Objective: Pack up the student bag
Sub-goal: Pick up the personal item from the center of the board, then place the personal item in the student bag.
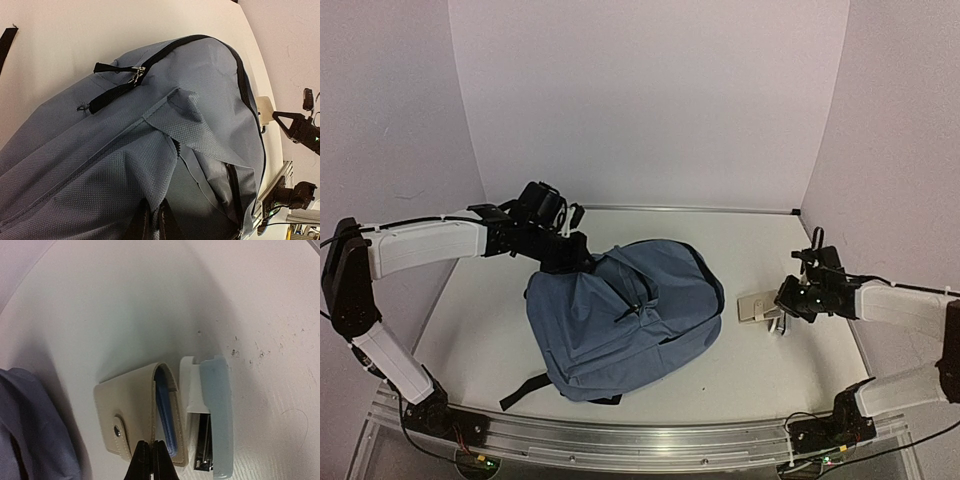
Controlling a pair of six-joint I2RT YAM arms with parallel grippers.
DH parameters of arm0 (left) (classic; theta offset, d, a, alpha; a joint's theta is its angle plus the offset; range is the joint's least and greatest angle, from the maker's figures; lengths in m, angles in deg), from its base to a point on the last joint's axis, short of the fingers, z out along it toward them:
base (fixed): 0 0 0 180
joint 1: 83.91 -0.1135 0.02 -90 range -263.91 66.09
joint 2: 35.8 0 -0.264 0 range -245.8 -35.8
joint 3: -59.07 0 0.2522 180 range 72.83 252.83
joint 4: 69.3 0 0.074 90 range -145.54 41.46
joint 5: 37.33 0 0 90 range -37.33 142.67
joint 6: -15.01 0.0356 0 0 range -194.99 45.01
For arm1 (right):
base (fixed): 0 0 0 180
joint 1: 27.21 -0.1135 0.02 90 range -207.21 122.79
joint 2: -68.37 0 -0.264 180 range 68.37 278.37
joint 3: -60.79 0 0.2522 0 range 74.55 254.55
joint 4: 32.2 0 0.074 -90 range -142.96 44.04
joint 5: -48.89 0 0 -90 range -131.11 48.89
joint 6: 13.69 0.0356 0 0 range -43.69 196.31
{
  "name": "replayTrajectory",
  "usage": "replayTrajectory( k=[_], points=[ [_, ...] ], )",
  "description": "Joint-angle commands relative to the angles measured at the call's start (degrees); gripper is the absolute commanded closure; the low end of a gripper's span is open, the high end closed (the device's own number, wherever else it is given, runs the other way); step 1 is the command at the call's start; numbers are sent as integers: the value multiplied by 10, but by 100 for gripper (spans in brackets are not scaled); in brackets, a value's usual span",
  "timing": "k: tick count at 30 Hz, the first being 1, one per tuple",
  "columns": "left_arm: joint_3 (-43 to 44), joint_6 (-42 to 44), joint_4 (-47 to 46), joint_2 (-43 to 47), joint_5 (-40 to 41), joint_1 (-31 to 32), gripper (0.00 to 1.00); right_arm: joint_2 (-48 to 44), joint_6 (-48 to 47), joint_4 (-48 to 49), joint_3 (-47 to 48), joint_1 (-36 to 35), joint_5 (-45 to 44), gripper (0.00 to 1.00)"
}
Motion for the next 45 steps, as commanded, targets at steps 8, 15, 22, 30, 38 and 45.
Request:
replayTrajectory(
  k=[8,15,22,30,38,45],
  points=[
    [17,22,-45,48,-37,-10,100,-142,-56,-2,119,1,221,100],
    [18,25,-48,45,-43,-11,100,-137,-63,-5,186,-21,383,100],
    [23,25,-50,33,-52,-12,100,-97,-65,13,246,-130,405,100],
    [26,23,-51,23,-61,-13,100,-5,-56,121,259,-229,444,100],
    [26,19,-48,21,-62,-13,100,132,-68,199,239,-241,493,100],
    [27,19,-43,21,-60,-13,100,189,-70,174,230,-239,287,89]
  ],
)
